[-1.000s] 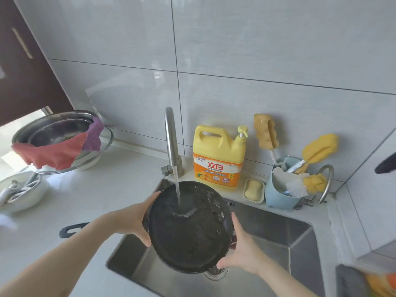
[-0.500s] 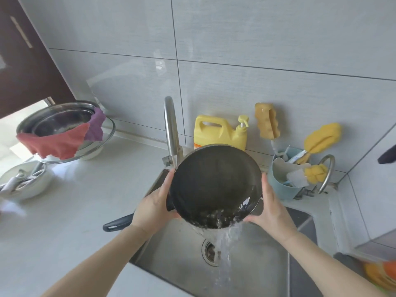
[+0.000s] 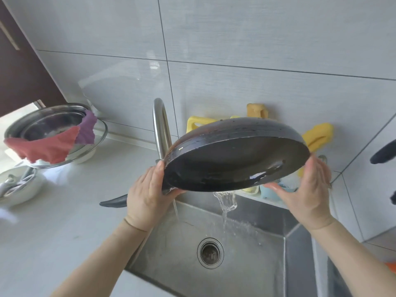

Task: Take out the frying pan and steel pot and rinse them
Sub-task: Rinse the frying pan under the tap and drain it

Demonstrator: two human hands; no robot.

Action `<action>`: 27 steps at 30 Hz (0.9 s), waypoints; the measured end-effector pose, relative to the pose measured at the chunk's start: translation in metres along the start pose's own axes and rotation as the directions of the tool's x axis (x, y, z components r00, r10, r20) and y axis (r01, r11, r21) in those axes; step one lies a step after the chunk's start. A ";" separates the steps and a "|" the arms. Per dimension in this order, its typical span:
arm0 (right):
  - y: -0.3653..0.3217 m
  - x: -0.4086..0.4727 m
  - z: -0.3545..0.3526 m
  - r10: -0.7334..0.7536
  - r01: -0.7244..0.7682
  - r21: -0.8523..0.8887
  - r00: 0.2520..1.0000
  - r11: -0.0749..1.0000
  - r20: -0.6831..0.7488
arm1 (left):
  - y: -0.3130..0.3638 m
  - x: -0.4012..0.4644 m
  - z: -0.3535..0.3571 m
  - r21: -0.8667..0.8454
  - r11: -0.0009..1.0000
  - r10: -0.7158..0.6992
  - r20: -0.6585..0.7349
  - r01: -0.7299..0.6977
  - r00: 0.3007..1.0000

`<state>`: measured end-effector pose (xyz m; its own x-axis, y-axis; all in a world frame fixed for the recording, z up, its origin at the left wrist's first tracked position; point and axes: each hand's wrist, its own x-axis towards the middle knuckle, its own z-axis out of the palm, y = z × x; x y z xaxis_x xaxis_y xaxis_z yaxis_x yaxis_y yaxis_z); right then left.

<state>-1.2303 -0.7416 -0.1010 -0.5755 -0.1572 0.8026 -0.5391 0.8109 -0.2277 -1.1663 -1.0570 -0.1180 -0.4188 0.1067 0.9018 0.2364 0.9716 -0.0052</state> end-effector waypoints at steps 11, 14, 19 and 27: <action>0.014 -0.013 0.008 0.043 -0.037 -0.048 0.990 0.998 0.136 | 0.005 -0.011 0.010 -0.056 0.996 -0.059 0.150 0.068 0.987; 0.020 -0.038 0.020 0.115 -0.110 -0.036 0.904 0.993 0.411 | 0.005 -0.029 0.008 -0.118 0.956 -0.177 0.501 0.270 0.847; 0.016 -0.074 0.029 0.192 -0.274 -0.018 0.624 0.962 0.757 | 0.007 -0.056 0.008 -0.046 0.796 -0.242 0.890 0.604 0.387; -0.003 -0.073 0.066 0.150 -0.498 -0.054 0.154 0.866 0.977 | -0.068 -0.083 0.009 0.094 0.547 0.068 0.985 0.832 -0.156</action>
<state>-1.2272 -0.7700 -0.1958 -0.7699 -0.4536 -0.4489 -0.1469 0.8105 -0.5670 -1.1553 -1.1301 -0.1963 -0.7825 0.2578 -0.5667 -0.3008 0.6404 0.7067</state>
